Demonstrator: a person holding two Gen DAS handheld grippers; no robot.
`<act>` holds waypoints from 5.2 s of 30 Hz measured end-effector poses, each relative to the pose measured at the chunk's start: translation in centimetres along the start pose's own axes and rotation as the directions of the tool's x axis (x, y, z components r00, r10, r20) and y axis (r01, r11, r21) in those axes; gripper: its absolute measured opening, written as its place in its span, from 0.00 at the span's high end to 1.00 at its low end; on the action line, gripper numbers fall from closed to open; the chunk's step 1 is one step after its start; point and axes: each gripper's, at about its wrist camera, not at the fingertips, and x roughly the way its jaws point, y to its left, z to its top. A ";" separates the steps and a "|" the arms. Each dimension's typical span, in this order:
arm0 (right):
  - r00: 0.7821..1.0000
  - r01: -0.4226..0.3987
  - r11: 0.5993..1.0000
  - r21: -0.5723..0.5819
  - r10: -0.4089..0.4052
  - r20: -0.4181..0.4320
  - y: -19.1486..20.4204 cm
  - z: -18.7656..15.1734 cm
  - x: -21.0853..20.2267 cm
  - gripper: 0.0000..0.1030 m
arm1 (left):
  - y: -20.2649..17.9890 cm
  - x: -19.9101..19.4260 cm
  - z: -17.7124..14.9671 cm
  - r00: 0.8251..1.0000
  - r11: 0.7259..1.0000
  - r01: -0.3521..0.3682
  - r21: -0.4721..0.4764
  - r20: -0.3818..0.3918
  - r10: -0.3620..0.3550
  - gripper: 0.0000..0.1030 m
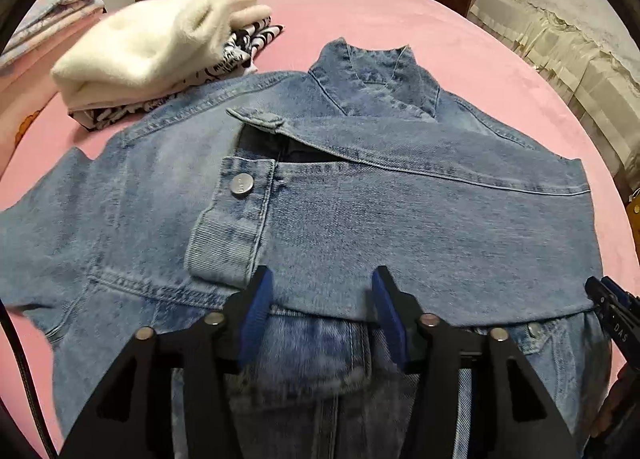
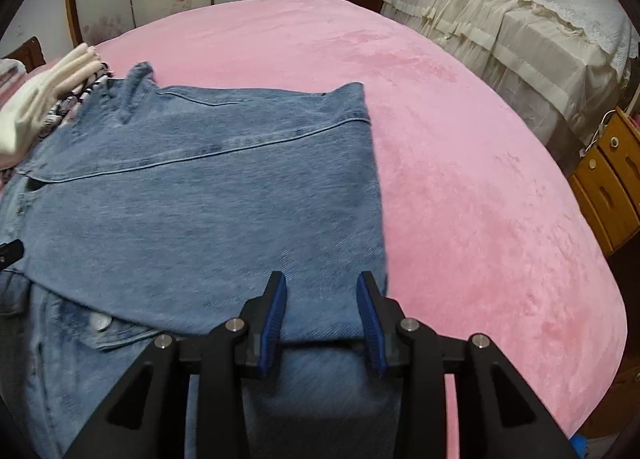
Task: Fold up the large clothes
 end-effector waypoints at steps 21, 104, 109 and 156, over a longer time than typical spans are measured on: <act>0.974 -0.225 0.959 -0.170 0.221 -0.044 11.8 -6.1 -13.1 0.64 | 7.4 -18.6 -6.1 0.984 0.995 0.059 -0.085 0.171 -0.044 0.36; 0.949 -0.305 0.952 0.009 0.305 -0.085 12.0 -1.2 -2.6 0.54 | 4.9 0.3 4.5 0.974 0.973 0.225 0.047 -0.052 -0.222 0.54; 0.921 -0.388 0.920 -0.059 0.386 -0.051 14.6 -0.4 -4.1 0.54 | 6.1 -4.6 5.3 0.964 0.962 0.266 0.053 -0.007 -0.266 0.45; 0.900 -0.322 0.941 -0.103 0.338 0.273 16.3 8.9 -9.2 0.84 | 20.5 -3.3 -2.8 0.998 0.977 0.032 -0.212 -0.055 -0.044 0.20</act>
